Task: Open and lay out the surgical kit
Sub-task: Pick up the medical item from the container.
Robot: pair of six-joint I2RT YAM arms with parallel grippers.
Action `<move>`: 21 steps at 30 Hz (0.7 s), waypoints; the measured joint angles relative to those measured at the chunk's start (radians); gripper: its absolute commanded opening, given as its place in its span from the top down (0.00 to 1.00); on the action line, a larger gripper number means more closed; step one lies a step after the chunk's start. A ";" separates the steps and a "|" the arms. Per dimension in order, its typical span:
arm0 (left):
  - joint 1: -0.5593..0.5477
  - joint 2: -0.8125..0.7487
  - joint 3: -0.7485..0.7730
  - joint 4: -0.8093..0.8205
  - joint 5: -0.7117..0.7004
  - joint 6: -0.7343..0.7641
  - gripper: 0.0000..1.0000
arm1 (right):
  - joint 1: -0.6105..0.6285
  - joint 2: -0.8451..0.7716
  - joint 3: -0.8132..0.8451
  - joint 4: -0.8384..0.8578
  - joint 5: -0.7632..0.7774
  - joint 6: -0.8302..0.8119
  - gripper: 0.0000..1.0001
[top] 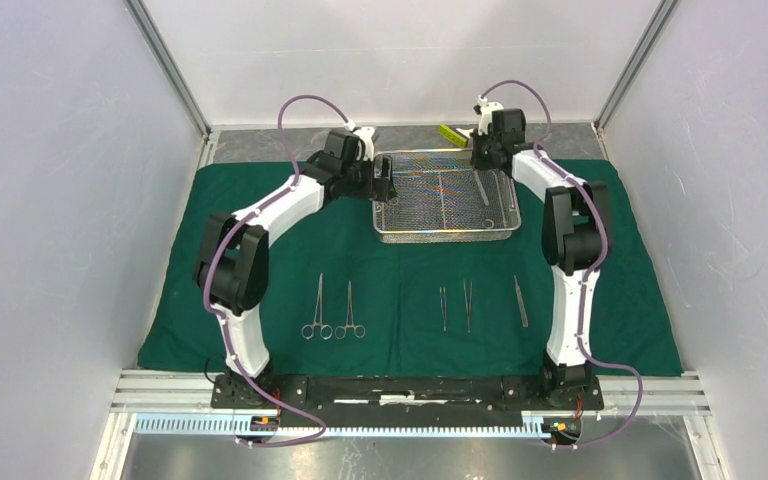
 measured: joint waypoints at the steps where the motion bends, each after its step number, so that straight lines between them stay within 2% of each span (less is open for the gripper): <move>1: 0.003 0.000 0.014 -0.002 0.000 0.005 0.04 | 0.000 -0.014 0.000 0.003 -0.012 0.003 1.00; 10: 0.010 0.002 0.107 -0.025 0.028 0.029 0.08 | 0.002 -0.146 -0.035 0.068 -0.109 0.039 1.00; 21: 0.008 0.054 0.279 -0.042 0.158 -0.024 0.12 | 0.002 -0.277 -0.145 0.075 -0.154 0.134 1.00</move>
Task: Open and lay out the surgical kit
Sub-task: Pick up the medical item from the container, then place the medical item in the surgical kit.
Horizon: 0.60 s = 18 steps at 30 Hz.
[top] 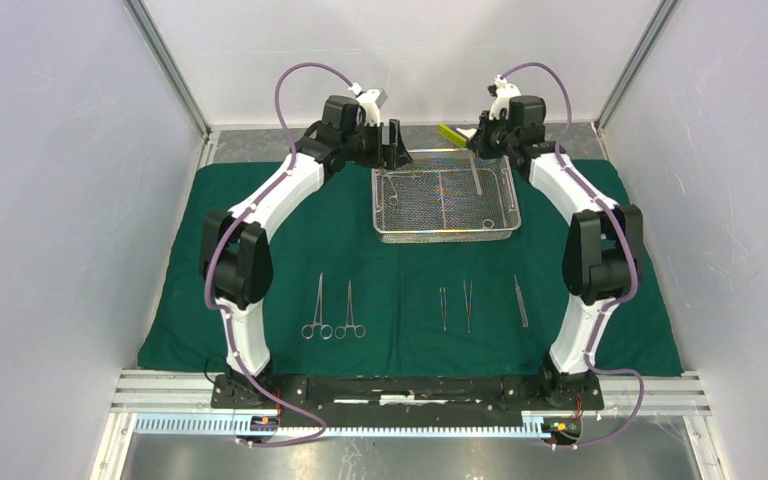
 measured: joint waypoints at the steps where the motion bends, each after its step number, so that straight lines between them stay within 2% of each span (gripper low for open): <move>1: 0.000 0.000 0.005 -0.001 0.003 -0.007 0.12 | 0.000 -0.023 -0.015 -0.005 0.000 0.000 1.00; 10: -0.002 -0.005 0.008 -0.068 -0.016 -0.013 0.11 | -0.002 -0.245 -0.123 -0.100 0.055 -0.050 1.00; 18: -0.002 -0.126 -0.060 -0.109 -0.116 0.052 0.10 | -0.048 -0.530 -0.407 -0.200 0.105 -0.118 1.00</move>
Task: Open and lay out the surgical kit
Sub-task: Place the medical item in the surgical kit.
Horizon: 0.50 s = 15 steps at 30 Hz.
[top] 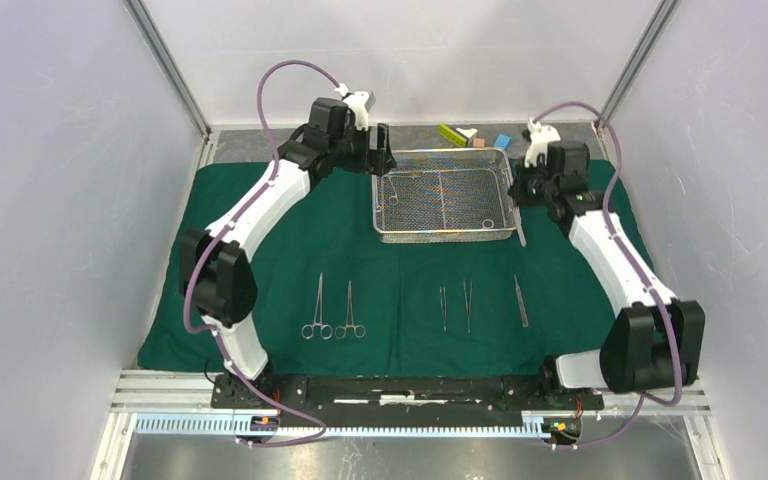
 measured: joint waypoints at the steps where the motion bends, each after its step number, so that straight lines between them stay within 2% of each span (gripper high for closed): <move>1: 0.000 -0.016 -0.009 0.000 -0.009 0.005 0.10 | -0.011 -0.035 -0.047 -0.011 0.002 -0.008 1.00; 8: 0.000 -0.097 -0.089 0.005 -0.073 0.051 0.09 | -0.068 -0.174 -0.287 -0.083 0.020 -0.038 1.00; 15: 0.000 -0.097 -0.145 0.000 -0.103 0.063 0.09 | -0.125 -0.241 -0.431 -0.083 0.031 -0.053 1.00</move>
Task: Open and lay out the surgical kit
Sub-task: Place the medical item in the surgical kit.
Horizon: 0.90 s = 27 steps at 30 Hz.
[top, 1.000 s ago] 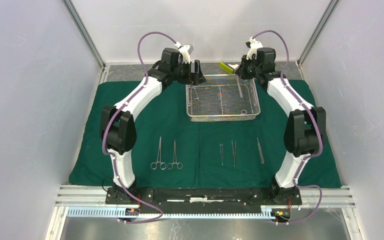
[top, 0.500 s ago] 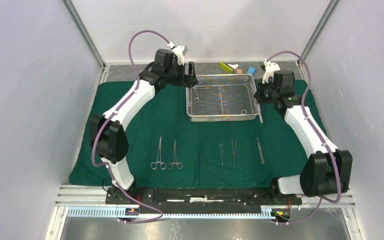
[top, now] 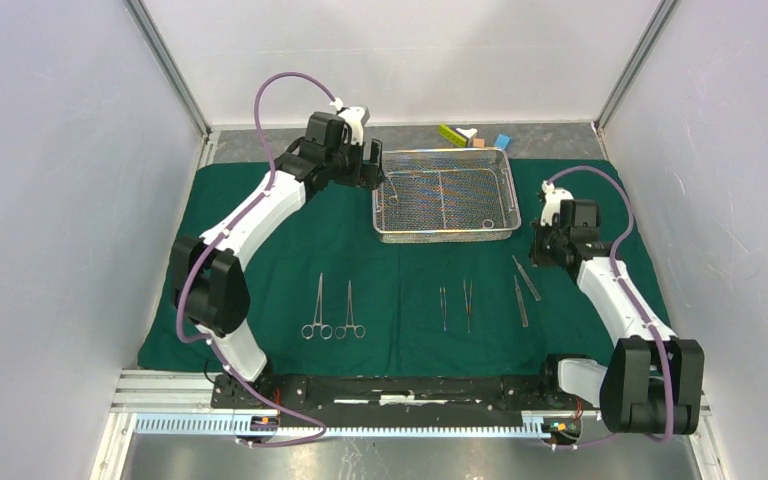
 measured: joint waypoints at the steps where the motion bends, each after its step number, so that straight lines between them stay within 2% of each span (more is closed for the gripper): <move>1: 0.000 0.000 0.000 0.000 -0.001 0.000 0.09 | -0.014 0.000 -0.018 0.003 0.001 -0.001 1.00; 10: 0.000 -0.016 -0.013 0.013 -0.001 0.000 0.08 | -0.046 0.003 -0.054 0.000 -0.021 -0.048 1.00; 14: 0.000 -0.019 -0.021 0.016 -0.001 0.000 0.07 | -0.046 0.056 -0.044 0.006 -0.071 -0.105 0.87; 17: 0.000 -0.019 -0.026 0.018 -0.001 0.000 0.07 | -0.046 0.106 -0.041 0.017 -0.097 -0.151 0.69; 19: 0.000 -0.019 -0.026 0.019 -0.001 0.000 0.06 | -0.046 0.119 -0.041 0.028 -0.113 -0.186 0.65; 23: 0.000 -0.019 -0.026 0.023 -0.001 0.000 0.06 | -0.042 0.121 -0.041 0.073 -0.130 -0.248 0.62; 27: 0.000 -0.019 -0.026 0.023 -0.001 0.000 0.06 | -0.030 0.139 -0.041 0.123 -0.140 -0.293 0.66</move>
